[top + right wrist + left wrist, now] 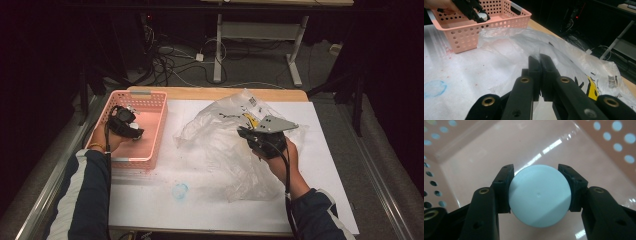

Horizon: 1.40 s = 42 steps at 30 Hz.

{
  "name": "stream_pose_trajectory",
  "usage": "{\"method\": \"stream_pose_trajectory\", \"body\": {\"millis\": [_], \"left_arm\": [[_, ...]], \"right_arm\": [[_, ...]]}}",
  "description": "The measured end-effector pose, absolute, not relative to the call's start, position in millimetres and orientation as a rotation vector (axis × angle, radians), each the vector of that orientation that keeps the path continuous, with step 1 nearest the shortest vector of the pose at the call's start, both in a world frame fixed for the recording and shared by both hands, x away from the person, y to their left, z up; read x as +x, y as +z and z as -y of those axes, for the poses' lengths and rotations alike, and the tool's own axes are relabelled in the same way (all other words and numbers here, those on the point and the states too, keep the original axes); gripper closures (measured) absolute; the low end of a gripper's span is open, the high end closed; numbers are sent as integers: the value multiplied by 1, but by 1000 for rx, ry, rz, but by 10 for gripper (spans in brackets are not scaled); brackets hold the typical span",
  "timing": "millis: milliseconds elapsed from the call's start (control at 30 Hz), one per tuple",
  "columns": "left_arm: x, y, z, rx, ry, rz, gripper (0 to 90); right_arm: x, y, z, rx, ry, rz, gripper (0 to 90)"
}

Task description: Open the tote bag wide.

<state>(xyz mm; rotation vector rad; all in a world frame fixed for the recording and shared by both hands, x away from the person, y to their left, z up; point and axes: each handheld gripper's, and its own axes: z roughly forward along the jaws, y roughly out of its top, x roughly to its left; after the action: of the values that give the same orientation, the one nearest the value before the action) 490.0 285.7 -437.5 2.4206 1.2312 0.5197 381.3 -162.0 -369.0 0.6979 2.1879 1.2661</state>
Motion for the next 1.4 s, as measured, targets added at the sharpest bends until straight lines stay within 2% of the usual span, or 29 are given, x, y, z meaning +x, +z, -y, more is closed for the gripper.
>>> {"method": "stream_pose_trajectory", "body": {"millis": [300,533,733,1167,1400], "left_arm": [[478,-419,-285,2304,633,-1162,481],[455,-399,-275,2136,705,-1037,482],[429,-390,-251,2070,752,-878,482],[351,-344,-196,1994,760,-498,482],[327,-347,-150,2022,728,-294,482]], "right_arm": [[381,-372,159,693,1257,-2199,893],[380,-375,159,691,1247,-2200,893],[380,-374,160,703,1260,-2184,899],[377,-370,163,732,1232,-2155,900],[371,-365,159,725,1249,-2151,900]]}}
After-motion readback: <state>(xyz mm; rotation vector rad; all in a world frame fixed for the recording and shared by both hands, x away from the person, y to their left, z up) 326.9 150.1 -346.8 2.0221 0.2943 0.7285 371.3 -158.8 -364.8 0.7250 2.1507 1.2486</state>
